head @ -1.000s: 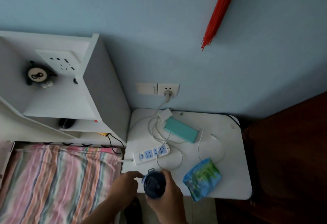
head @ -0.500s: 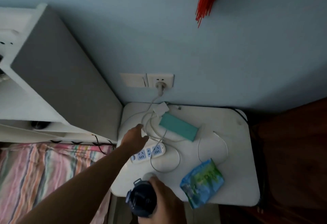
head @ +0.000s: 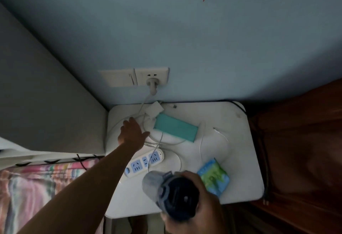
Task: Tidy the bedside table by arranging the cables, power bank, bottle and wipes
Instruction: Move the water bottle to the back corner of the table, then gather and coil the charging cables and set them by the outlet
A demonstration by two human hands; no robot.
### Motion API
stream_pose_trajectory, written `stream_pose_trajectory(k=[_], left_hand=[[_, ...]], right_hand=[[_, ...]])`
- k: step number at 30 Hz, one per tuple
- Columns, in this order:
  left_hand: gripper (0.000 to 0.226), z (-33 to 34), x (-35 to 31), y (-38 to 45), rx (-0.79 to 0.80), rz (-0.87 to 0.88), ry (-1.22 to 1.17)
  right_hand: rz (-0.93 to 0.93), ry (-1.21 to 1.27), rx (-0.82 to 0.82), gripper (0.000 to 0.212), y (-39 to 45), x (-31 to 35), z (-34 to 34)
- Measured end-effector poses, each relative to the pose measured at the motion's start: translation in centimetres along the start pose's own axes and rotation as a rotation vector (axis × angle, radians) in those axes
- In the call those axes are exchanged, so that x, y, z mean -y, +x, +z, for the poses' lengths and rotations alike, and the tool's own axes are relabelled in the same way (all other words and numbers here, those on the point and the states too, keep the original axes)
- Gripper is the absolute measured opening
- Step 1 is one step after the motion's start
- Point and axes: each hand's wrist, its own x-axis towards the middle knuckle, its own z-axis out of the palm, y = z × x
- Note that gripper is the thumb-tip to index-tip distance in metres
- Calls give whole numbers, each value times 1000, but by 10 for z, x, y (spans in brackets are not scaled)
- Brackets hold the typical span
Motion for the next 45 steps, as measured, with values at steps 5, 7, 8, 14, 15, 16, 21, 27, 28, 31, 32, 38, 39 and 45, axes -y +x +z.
stream_pose_trajectory(k=[5, 7, 8, 14, 15, 16, 21, 27, 28, 31, 32, 38, 39, 45], left_hand=[[94, 9, -2, 1, -6, -81, 161], [89, 12, -2, 2, 6, -122, 122], [86, 12, -3, 3, 5, -142, 82], [59, 10, -3, 6, -18, -161, -45], [57, 9, -2, 6, -20, -160, -57], [57, 9, -2, 6, -20, -157, -63], [73, 11, 3, 8, -56, -151, -81], [89, 20, 1, 6, -93, -241, -232], [87, 22, 0, 5, -111, -249, -248], [67, 25, -3, 2, -158, -245, -241], [57, 24, -4, 3, -168, -252, -238], [24, 16, -13, 5, -173, -239, -353], [21, 17, -13, 6, -154, -229, -387], [21, 17, -15, -4, -125, -209, -662]], right_hand=[[-189, 70, -270, 70, 44, 11, -76], [-211, 72, -396, 67, 65, 11, -98], [-207, 65, -460, 66, 75, 13, -108], [-88, 57, -684, 65, 151, -7, -156], [-48, 42, -694, 64, 163, -12, -159], [-7, 24, -695, 63, 174, -15, -161], [54, 35, -724, 59, 223, -33, -156], [87, 77, -750, 62, 246, -38, -156], [80, 75, -745, 63, 247, -38, -154], [87, 92, -721, 67, 250, -42, -149], [88, 93, -713, 70, 252, -42, -148], [179, 342, -761, 105, 206, -51, -118], [190, 343, -793, 99, 186, -55, -106], [54, 22, -420, 64, 95, -65, -7]])
